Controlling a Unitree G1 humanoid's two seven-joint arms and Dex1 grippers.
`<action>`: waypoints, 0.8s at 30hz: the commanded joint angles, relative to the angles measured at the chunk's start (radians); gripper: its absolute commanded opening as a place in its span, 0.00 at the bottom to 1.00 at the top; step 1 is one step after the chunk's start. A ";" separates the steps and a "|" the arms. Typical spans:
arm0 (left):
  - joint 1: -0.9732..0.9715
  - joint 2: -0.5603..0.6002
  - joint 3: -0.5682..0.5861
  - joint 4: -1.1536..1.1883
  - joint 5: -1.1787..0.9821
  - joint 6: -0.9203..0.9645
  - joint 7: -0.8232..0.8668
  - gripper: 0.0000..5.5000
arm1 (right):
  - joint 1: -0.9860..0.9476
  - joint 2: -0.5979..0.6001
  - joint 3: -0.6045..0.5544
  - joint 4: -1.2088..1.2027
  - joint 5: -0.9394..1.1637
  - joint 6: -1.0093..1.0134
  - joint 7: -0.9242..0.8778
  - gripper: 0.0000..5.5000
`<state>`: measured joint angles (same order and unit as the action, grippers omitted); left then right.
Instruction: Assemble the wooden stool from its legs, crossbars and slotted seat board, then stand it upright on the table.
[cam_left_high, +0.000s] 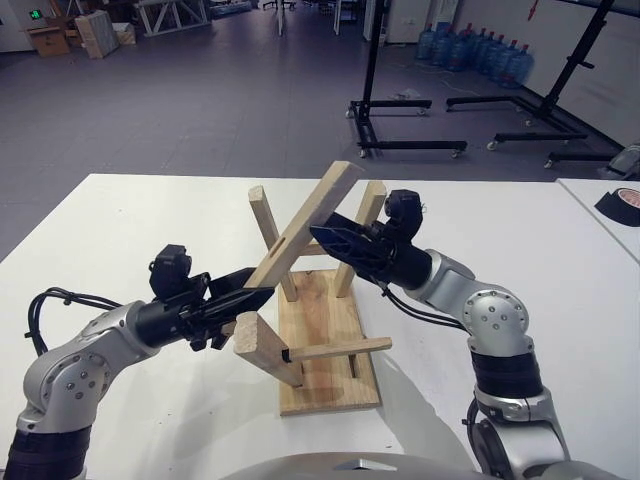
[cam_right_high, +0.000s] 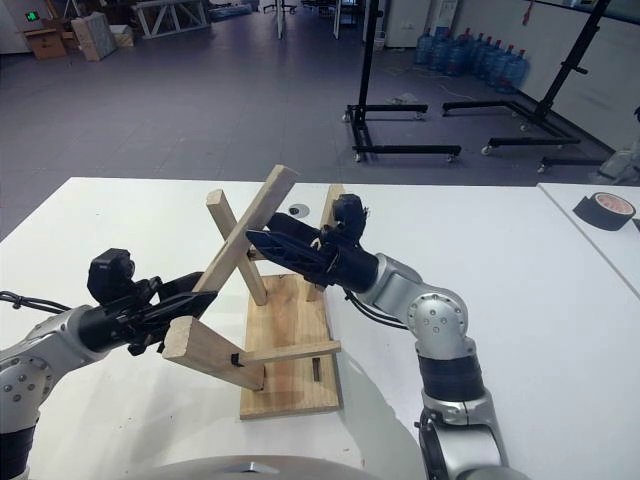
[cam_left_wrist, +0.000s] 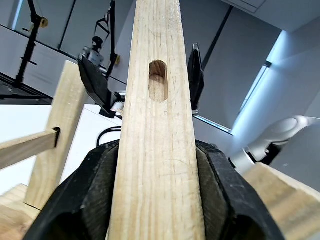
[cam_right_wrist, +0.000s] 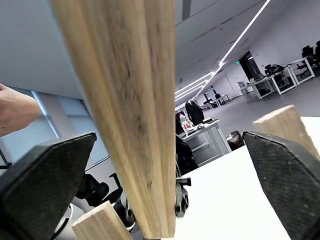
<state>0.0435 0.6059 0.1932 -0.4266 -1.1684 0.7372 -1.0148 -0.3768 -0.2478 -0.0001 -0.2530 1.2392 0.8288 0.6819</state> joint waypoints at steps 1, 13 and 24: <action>-0.020 0.012 -0.015 0.013 0.012 0.012 -0.015 0.37 | -0.035 -0.008 -0.016 0.002 0.034 0.035 0.022 0.95; -0.002 0.004 -0.040 0.011 0.045 0.006 -0.023 0.37 | -0.041 -0.013 0.036 -0.014 0.010 0.086 0.039 0.54; -0.014 -0.006 -0.024 0.034 0.041 -0.001 -0.037 0.37 | -0.046 -0.043 0.033 -0.025 -0.012 0.091 0.086 0.38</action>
<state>0.0405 0.6023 0.1547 -0.4097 -1.1289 0.7422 -1.0569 -0.4076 -0.2756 0.0387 -0.2654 1.2278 0.9106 0.7478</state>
